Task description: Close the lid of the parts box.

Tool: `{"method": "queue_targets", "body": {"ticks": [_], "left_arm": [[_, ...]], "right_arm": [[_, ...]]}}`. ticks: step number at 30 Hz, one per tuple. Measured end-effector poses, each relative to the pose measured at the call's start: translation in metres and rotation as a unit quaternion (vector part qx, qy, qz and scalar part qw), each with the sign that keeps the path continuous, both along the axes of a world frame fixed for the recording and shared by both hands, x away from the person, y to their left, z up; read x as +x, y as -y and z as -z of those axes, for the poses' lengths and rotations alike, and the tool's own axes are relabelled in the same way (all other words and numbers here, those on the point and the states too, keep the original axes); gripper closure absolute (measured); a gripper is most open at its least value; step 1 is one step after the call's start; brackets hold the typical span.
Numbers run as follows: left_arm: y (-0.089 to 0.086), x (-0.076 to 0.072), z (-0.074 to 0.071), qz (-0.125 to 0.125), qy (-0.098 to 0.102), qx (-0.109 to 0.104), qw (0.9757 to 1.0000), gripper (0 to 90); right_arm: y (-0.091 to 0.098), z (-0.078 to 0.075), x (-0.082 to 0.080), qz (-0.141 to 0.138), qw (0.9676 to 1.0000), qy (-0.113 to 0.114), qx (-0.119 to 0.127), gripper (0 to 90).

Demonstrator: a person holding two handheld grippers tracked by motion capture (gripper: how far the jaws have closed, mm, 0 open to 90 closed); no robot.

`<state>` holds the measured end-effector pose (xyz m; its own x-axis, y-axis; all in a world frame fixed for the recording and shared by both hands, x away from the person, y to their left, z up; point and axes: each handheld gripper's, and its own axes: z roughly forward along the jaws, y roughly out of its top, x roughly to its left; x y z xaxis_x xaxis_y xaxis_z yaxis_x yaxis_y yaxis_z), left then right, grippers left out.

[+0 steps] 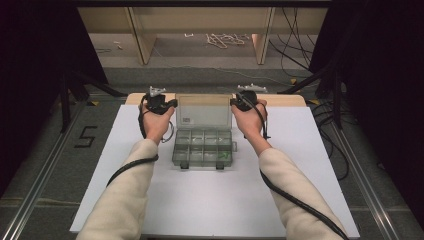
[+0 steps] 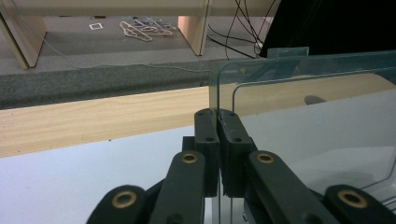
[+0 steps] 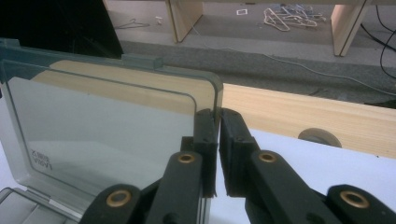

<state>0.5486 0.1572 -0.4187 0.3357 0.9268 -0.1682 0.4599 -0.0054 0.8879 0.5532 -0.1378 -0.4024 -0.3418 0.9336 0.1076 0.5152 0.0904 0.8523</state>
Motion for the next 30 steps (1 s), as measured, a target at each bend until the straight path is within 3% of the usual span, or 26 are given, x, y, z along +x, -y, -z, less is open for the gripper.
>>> {"method": "queue_targets", "body": {"ticks": [3, 13, 30], "left_arm": [[0.000, -0.002, -0.001, 0.002, 0.002, -0.001, 1.0000, 87.9], [0.000, -0.011, -0.003, 0.003, 0.010, 0.002, 0.9999, 88.0], [0.000, -0.024, -0.005, 0.004, 0.020, 0.012, 0.9997, 88.0]], "right_arm": [[0.001, 0.000, -0.003, 0.000, 1.0000, 0.000, 0.007, 86.1], [0.003, -0.001, -0.008, -0.011, 0.9998, 0.018, -0.006, 86.0], [0.003, -0.003, -0.019, -0.020, 0.9994, 0.025, -0.010, 86.1]]}}
